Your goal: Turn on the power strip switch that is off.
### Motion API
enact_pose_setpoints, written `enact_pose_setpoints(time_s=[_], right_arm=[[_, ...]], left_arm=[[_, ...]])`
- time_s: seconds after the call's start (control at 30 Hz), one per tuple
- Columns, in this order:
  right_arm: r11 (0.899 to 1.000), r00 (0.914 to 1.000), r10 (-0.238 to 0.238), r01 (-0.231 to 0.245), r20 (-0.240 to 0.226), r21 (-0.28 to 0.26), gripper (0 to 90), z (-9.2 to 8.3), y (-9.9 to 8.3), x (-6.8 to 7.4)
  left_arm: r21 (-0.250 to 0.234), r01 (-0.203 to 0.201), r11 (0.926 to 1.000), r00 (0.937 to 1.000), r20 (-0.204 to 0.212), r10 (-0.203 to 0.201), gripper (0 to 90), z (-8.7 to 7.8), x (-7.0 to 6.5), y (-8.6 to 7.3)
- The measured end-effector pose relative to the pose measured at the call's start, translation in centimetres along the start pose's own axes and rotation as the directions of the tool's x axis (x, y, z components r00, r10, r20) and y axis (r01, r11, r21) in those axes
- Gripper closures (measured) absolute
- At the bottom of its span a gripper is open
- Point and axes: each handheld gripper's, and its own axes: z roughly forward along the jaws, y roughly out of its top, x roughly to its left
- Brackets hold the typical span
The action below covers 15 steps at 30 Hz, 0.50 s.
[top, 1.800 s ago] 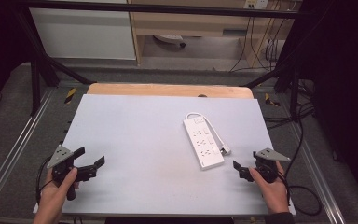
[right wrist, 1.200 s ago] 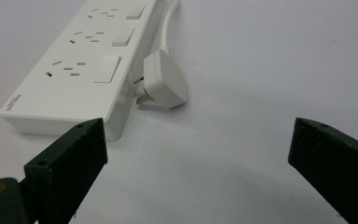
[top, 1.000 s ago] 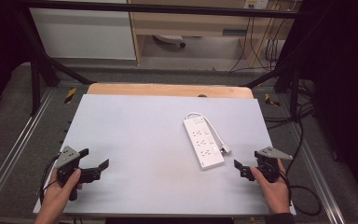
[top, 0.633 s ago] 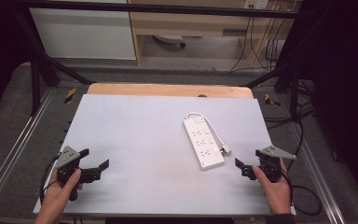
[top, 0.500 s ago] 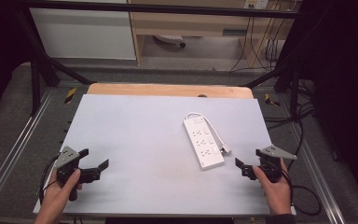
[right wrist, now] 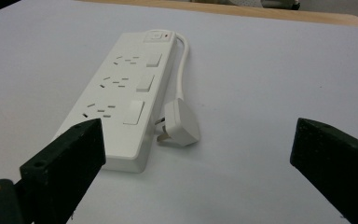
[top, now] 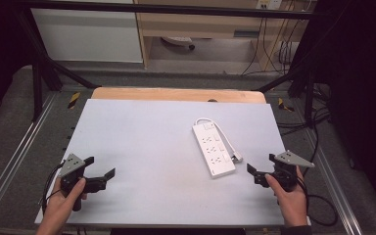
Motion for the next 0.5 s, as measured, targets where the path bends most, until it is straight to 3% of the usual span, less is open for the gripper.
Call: enact_pose_setpoints(time_s=[0.5], right_arm=[[0.998, 1.0, 0.002, -0.001, 0.005, -0.069, 3.5, -1.0, 1.1, 0.5]], left_arm=[[0.009, 0.012, 0.9999, 0.9999, 0.0, -0.012, 6.1, -0.1, 0.1, -0.2]])
